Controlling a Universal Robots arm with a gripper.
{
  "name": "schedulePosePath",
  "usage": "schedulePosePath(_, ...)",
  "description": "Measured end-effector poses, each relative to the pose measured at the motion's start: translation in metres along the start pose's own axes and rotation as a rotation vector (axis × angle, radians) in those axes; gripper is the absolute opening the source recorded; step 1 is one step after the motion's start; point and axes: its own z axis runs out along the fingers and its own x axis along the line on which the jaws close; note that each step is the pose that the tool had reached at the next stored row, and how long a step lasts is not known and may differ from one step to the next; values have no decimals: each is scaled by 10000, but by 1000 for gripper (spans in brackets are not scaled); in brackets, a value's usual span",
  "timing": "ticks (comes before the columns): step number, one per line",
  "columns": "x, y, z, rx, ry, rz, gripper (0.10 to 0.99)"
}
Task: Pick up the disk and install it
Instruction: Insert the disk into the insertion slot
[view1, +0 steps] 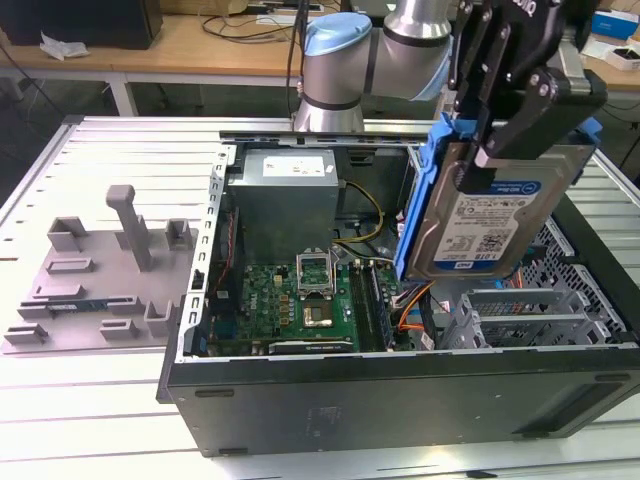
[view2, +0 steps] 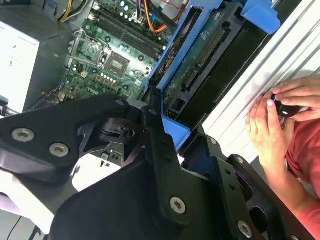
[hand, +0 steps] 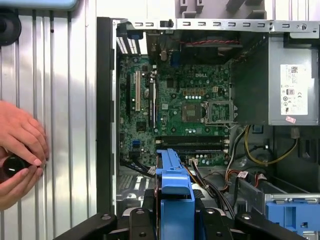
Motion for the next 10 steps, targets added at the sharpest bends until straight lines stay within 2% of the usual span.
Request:
schedulePosePath(4, 30, -102, 23, 0, 0, 21, 369)
schedulePosePath(8, 53, -174, 39, -1, -1, 40, 369)
schedulePosePath(10, 72, -254, 53, 0, -2, 52, 369)
